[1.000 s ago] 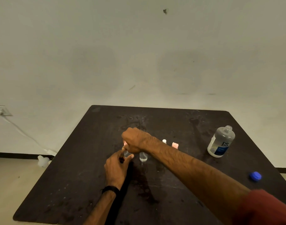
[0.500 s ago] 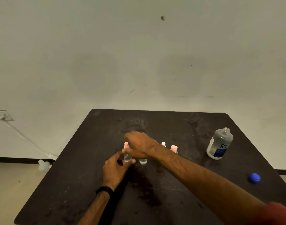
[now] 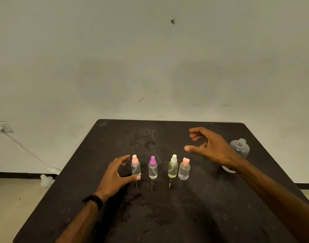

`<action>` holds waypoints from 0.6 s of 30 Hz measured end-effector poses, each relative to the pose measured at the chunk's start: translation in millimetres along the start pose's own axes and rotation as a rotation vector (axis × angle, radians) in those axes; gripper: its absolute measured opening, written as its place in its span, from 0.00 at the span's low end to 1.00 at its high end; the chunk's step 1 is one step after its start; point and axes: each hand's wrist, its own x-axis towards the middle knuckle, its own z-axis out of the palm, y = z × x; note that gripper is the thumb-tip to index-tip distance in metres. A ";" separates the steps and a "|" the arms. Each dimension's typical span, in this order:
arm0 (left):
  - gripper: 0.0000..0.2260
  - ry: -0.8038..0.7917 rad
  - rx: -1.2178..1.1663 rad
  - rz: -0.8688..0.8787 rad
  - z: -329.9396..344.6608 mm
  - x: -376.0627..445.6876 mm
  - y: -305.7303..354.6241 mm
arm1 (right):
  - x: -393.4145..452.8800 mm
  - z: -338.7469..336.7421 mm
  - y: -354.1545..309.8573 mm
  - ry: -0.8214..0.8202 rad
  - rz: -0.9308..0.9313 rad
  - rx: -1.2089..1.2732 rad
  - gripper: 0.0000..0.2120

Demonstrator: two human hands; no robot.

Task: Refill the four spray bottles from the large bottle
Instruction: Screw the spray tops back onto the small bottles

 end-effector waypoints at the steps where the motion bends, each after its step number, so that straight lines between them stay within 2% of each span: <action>1: 0.44 -0.019 -0.035 -0.002 -0.6 1.9 3.3 | -4.2 0.1 15.6 -0.035 0.059 0.020 0.39; 4: 0.41 -0.114 -0.111 -0.034 1.9 8.3 11.0 | -16.5 10.1 50.5 -0.158 0.206 0.113 0.46; 7: 0.44 -0.184 -0.167 -0.071 7.9 13.1 11.4 | -22.6 30.5 69.7 -0.277 0.268 0.191 0.48; 14: 0.40 -0.189 -0.293 -0.092 23.3 19.6 12.9 | -18.8 69.3 73.9 -0.283 0.306 0.464 0.35; 18: 0.36 -0.179 -0.306 -0.114 27.3 23.5 8.0 | -14.2 77.3 72.4 -0.273 0.321 0.511 0.33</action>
